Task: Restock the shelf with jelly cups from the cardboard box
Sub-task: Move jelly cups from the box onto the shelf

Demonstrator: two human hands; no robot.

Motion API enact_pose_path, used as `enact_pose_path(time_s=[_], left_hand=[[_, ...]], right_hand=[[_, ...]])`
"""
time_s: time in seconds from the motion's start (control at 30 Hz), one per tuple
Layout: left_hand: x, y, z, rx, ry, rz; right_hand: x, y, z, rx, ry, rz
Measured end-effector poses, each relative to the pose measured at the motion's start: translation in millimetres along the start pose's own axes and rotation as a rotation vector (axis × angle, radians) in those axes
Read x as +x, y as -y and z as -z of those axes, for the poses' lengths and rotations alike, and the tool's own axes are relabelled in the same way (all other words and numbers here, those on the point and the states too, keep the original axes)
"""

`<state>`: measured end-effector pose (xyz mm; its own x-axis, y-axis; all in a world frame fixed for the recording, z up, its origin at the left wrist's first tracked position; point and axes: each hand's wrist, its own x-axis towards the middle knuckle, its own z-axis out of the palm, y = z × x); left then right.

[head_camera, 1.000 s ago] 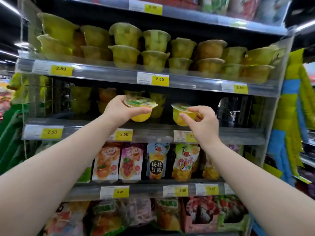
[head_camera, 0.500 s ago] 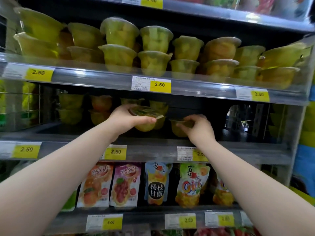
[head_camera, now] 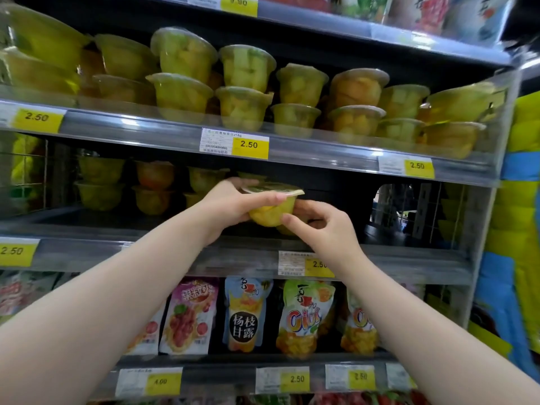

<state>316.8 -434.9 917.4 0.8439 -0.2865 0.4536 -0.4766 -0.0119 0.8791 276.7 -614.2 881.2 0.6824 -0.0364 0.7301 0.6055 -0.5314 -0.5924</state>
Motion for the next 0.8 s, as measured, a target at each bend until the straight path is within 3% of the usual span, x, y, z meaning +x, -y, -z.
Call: enact_pose_path(time_s=[0.27, 0.4, 0.43, 0.53, 0.67, 0.8], left_hand=[[11, 2, -24, 0.182, 0.101, -0.074], [16, 4, -25, -0.032, 0.144, -0.06], [19, 6, -23, 0.022, 0.087, -0.07], [28, 21, -19, 0.471, -0.055, -0.115], [31, 38, -23, 0.814, 0.087, -0.195], [34, 41, -21, 0.871, 0.112, -0.241]], right_hand=[[-6, -9, 14, 0.086, -0.061, -0.108], [-7, -12, 21, 0.069, -0.175, -0.079], [-5, -12, 23, 0.064, -0.215, -0.081], [8, -14, 26, 0.035, -0.294, -0.115], [35, -22, 19, 0.032, -0.344, -0.163], [55, -36, 0, 0.002, -0.301, -0.231]])
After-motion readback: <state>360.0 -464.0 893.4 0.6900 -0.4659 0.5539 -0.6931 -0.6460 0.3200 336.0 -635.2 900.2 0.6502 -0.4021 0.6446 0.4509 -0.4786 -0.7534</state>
